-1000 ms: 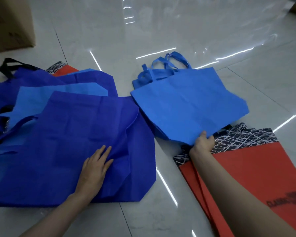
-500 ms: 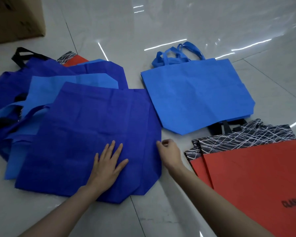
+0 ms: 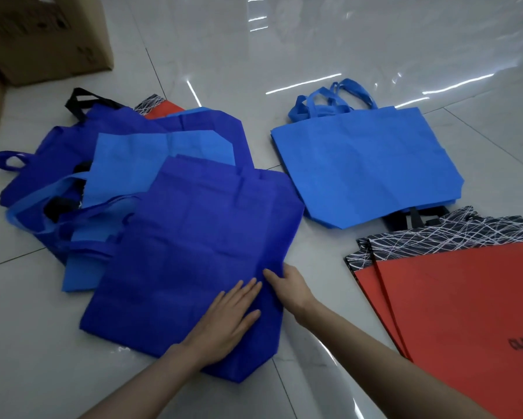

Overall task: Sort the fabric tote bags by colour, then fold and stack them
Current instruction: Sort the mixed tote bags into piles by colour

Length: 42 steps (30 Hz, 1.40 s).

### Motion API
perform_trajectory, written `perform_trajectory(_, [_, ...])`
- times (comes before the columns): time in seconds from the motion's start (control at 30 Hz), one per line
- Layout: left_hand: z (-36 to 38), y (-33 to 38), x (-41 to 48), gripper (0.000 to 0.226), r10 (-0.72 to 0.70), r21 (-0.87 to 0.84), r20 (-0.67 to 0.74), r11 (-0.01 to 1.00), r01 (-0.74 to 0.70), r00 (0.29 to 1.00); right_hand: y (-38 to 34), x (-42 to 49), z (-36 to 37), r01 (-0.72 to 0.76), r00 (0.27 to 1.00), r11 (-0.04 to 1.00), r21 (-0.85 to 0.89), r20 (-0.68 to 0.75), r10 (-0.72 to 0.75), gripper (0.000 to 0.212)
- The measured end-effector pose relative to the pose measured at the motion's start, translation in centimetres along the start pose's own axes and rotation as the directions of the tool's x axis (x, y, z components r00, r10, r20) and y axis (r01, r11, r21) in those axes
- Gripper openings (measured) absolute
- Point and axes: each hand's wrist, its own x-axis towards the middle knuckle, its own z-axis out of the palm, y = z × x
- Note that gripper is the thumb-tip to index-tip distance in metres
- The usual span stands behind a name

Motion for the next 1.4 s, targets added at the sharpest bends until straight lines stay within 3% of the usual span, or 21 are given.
perform_trajectory(0.1, [-1.0, -0.6, -0.9, 0.083, -0.027, -0.008, -0.187, 1.0, 0.026, 0.982, -0.6, -1.4, -0.5, 0.264, 0.952, 0.929, -0.259, -0.085, -0.294, 0.032])
perform_trajectory(0.2, [-3.4, -2.6, -0.7, 0.068, -0.198, -0.069, -0.444, 0.98, 0.187, 0.874, -1.8, -3.0, -2.4, 0.354, 0.917, 0.913, -0.206, -0.115, -0.381, 0.026])
perform_trajectory(0.3, [-5.7, -4.0, 0.1, 0.064, -0.44, -0.224, -0.573, 0.896, 0.384, 0.692, -2.3, -4.8, -5.5, 0.39, 0.884, 0.918, -0.078, -0.249, -0.396, 0.015])
perform_trajectory(0.37, [-6.5, -4.1, 0.7, 0.07, -0.641, -0.49, -0.489, 0.763, 0.421, 0.592, -2.2, -6.4, -7.7, 0.394, 0.879, 0.919, 0.015, -0.297, -0.372, 0.016])
perform_trajectory(0.43, [-6.2, -3.3, 1.3, 0.075, -0.733, -0.686, -0.315, 0.615, 0.389, 0.603, -1.2, -8.2, -10.0, 0.368, 0.883, 0.926, 0.079, -0.341, -0.322, 0.016])
perform_trajectory(0.5, [-5.1, -2.0, 2.1, 0.073, -0.728, -0.735, -0.207, 0.556, 0.387, 0.653, 0.6, -10.0, -12.4, 0.33, 0.882, 0.939, 0.101, -0.387, -0.268, 0.016])
perform_trajectory(0.67, [-1.6, 3.7, 4.5, 0.035, -0.55, -0.887, 0.027, 0.373, 0.274, 0.835, 5.8, -15.0, -16.8, 0.261, 0.852, 0.965, 0.039, -0.479, -0.211, 0.017])
perform_trajectory(0.77, [-0.4, 7.6, 6.3, 0.02, -0.524, -0.833, 0.001, 0.471, 0.291, 0.852, 8.5, -17.5, -18.1, 0.202, 0.823, 0.978, -0.044, -0.534, -0.194, 0.019])
perform_trajectory(0.83, [-0.4, 10.6, 7.4, 0.022, -0.498, -0.669, -0.158, 0.689, 0.278, 0.853, 9.7, -19.0, -18.9, 0.188, 0.775, 0.982, -0.027, -0.61, -0.165, 0.018])
perform_trajectory(0.9, [-0.8, 14.4, 7.8, 0.023, -0.364, -0.528, -0.334, 0.836, 0.147, 0.869, 10.5, -20.7, -19.9, 0.208, 0.699, 0.978, 0.02, -0.702, -0.134, 0.015])
perform_trajectory(1.03, [-1.1, 21.7, 8.1, 0.032, -0.123, -0.439, -0.438, 0.893, -0.093, 0.89, 12.0, -25.4, -22.2, 0.216, 0.506, 0.976, 0.032, -0.858, -0.083, 0.011])
perform_trajectory(1.1, [0.1, 24.7, 7.8, 0.034, -0.035, -0.427, -0.394, 0.892, -0.149, 0.918, 13.7, -28.2, -23.6, 0.171, 0.438, 0.983, 0.059, -0.899, -0.022, 0.017])
perform_trajectory(1.23, [4.1, 30.2, 7.1, 0.034, 0.108, -0.476, -0.228, 0.855, -0.207, 0.968, 18.1, -32.1, -25.6, 0.117, 0.204, 0.976, 0.182, -0.967, 0.155, 0.006])
perform_trajectory(1.4, [9.8, 37.1, 7.3, 0.012, 0.319, -0.464, -0.008, 0.838, -0.287, 0.948, 23.7, -36.2, -27.2, 0.07, -0.004, 0.949, 0.308, -0.951, 0.309, 0.01])
